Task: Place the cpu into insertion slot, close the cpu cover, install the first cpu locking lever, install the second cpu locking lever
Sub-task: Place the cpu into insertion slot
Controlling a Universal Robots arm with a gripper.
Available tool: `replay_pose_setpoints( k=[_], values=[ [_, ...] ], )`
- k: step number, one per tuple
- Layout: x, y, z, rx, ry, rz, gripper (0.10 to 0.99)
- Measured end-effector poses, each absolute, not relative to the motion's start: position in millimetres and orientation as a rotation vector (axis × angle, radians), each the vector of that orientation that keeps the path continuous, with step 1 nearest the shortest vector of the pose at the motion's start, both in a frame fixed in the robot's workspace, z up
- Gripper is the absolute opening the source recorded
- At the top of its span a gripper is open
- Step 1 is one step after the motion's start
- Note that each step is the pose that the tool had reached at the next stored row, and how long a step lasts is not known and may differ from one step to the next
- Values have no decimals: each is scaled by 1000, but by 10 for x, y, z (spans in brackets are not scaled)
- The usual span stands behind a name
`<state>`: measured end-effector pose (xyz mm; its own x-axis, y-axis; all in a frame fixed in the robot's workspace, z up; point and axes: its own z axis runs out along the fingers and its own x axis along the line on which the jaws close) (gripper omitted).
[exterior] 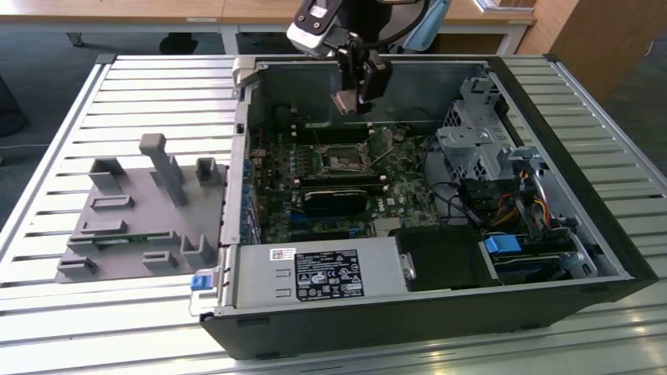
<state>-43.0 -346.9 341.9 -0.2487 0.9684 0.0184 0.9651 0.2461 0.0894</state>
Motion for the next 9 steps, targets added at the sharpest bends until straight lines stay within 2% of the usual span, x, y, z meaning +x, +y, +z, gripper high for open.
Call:
replay_pose_setpoints(
  k=[9],
  values=[
    [-430,-3468,3388,2018,2346,124,541]
  ],
)
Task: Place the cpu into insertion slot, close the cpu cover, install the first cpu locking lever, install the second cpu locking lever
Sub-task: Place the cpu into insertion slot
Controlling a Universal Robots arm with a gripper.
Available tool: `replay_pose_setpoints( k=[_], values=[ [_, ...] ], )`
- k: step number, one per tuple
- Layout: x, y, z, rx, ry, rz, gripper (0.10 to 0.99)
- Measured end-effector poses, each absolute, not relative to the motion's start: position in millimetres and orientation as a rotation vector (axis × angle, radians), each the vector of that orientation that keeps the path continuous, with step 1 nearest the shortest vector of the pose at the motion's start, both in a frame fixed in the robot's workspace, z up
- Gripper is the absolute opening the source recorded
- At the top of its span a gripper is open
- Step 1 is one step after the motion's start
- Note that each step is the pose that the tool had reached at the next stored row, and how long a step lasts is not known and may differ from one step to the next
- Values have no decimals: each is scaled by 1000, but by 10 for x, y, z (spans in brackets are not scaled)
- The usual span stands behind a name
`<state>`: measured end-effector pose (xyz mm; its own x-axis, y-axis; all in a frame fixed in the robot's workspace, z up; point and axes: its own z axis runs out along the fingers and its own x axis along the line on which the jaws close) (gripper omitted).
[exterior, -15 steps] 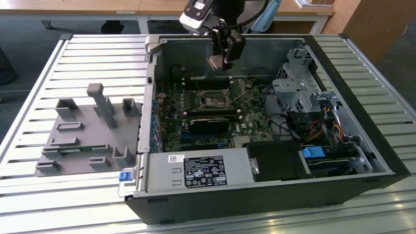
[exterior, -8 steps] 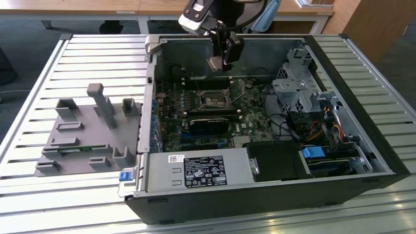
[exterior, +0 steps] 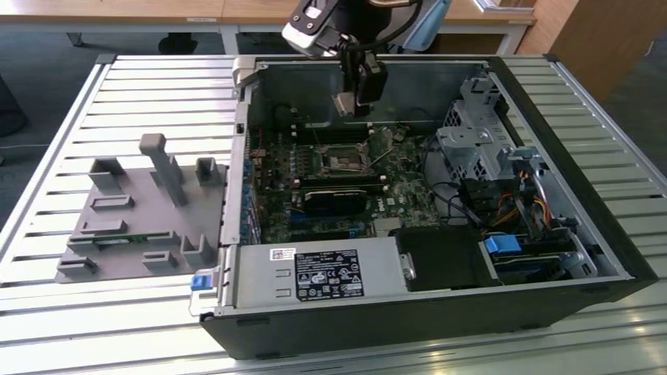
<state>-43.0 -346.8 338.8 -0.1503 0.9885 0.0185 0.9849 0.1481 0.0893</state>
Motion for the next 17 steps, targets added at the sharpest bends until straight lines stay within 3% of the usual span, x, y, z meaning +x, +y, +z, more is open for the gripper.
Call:
replay_pose_setpoints(
  k=[17],
  values=[
    [-430,-3469,3348,2027,2340,121,541]
  ],
)
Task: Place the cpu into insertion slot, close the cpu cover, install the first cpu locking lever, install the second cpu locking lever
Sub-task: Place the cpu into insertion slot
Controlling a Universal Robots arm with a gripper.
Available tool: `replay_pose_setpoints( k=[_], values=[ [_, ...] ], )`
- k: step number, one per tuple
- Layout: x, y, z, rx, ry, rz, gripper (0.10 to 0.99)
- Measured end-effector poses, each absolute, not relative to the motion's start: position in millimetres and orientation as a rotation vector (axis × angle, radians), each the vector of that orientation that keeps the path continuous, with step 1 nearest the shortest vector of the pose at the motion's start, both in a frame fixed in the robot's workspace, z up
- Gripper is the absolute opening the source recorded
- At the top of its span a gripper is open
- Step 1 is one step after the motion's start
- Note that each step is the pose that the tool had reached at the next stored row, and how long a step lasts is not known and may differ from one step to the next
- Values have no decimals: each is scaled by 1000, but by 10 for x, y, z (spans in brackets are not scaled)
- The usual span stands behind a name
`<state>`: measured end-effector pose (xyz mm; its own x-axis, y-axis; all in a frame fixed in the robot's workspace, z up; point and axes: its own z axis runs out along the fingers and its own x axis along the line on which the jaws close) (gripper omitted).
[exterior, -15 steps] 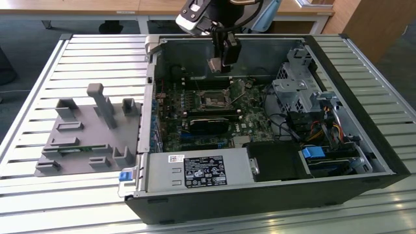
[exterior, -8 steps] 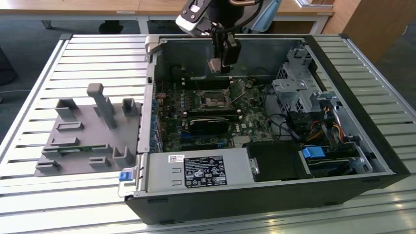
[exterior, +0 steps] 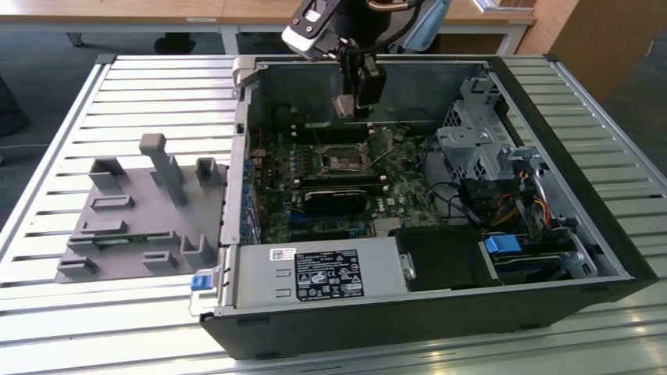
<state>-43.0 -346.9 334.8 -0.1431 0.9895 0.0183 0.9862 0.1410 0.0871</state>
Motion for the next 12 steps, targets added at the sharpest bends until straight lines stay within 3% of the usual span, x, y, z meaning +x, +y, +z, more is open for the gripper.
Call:
replay_pose_setpoints(
  k=[12],
  values=[
    [-430,-3469,3334,2033,2335,121,541]
  ],
)
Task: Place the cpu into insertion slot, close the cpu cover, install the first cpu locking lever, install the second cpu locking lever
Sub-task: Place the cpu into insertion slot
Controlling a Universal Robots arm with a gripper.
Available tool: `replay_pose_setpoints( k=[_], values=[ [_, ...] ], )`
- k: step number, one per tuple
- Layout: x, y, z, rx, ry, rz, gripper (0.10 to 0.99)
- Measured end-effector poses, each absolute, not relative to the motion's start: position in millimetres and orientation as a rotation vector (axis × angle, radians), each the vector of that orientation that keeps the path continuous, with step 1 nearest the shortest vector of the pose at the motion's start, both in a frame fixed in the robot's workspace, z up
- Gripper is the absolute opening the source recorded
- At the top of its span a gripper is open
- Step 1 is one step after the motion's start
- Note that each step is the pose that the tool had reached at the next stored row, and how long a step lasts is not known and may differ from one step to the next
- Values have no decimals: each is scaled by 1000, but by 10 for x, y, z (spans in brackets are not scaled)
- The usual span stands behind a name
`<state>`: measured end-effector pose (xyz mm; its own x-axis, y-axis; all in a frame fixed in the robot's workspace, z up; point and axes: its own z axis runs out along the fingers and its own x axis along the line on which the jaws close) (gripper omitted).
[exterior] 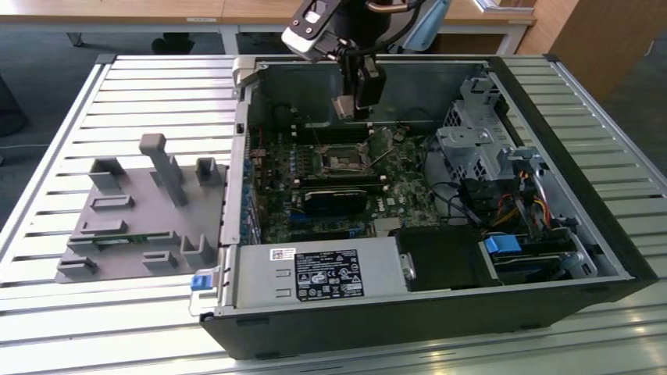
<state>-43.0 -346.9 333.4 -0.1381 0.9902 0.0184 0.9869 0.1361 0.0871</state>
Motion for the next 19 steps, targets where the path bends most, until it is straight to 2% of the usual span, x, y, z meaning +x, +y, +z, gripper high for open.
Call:
replay_pose_setpoints(
  k=[19],
  values=[
    [-430,-3469,3309,2044,2325,120,541]
  ],
)
